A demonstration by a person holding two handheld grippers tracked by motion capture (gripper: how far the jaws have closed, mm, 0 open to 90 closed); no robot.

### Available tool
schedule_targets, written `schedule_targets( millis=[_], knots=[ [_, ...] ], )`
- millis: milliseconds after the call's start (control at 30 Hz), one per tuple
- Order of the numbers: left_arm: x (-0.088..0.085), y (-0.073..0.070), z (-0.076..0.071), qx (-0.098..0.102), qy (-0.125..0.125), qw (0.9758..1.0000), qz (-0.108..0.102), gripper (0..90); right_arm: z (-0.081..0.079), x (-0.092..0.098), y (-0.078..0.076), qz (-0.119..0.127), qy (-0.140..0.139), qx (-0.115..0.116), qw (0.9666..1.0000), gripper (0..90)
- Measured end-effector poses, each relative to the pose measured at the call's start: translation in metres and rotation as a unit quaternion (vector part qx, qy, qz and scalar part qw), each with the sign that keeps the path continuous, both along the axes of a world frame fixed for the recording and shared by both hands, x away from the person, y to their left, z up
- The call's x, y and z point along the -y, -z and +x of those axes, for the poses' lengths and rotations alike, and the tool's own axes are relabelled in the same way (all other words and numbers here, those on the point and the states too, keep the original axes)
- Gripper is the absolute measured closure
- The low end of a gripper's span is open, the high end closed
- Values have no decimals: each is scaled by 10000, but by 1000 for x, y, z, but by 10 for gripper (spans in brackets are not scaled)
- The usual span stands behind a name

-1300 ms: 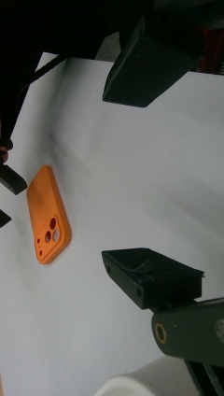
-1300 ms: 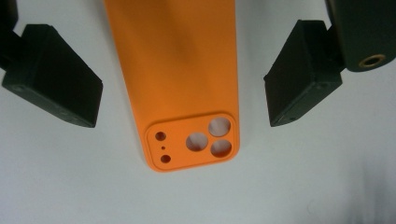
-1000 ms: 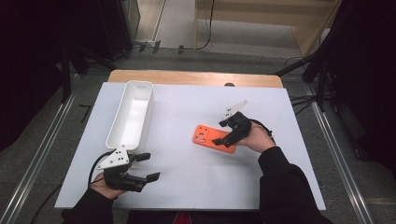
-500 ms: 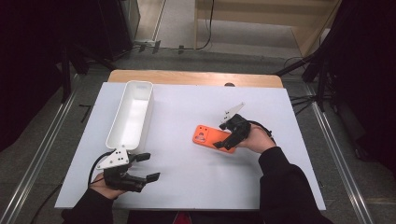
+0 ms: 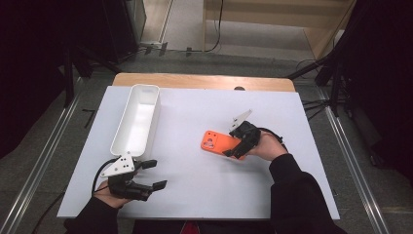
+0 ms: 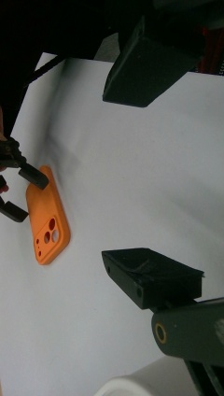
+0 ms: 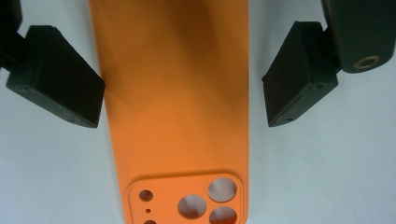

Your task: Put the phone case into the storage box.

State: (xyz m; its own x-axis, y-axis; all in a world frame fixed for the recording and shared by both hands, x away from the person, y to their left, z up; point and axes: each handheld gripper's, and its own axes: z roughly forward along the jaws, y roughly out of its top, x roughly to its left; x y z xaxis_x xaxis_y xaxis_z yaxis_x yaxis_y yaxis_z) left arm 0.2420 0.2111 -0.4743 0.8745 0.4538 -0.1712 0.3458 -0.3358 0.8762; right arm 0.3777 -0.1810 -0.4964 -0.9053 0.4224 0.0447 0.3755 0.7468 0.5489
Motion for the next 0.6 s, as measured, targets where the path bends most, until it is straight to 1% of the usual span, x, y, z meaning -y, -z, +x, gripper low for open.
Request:
schedule_targets(
  millis=[133,267,333,367,400,433,600],
  knots=[
    [0,0,0,4,0,10000,4,202,0,0,0,-19,-51,41,10000,117],
    [0,0,0,1,-4,10000,4,202,0,-1,1,-54,-43,101,9999,117],
    [0,0,0,0,-3,10000,0,202,0,-2,4,-225,-43,124,9997,117],
    [0,0,0,-4,3,10000,-2,202,-1,-3,7,-353,-21,85,9993,117],
    [0,0,0,-3,4,10000,-2,202,-1,-3,7,-353,-21,85,9993,117],
    [0,0,0,4,8,10000,13,202,0,-4,10,-398,-80,148,9991,117],
    [0,0,0,-3,5,10000,5,202,-1,-4,10,-402,-75,164,9990,118]
  ],
)
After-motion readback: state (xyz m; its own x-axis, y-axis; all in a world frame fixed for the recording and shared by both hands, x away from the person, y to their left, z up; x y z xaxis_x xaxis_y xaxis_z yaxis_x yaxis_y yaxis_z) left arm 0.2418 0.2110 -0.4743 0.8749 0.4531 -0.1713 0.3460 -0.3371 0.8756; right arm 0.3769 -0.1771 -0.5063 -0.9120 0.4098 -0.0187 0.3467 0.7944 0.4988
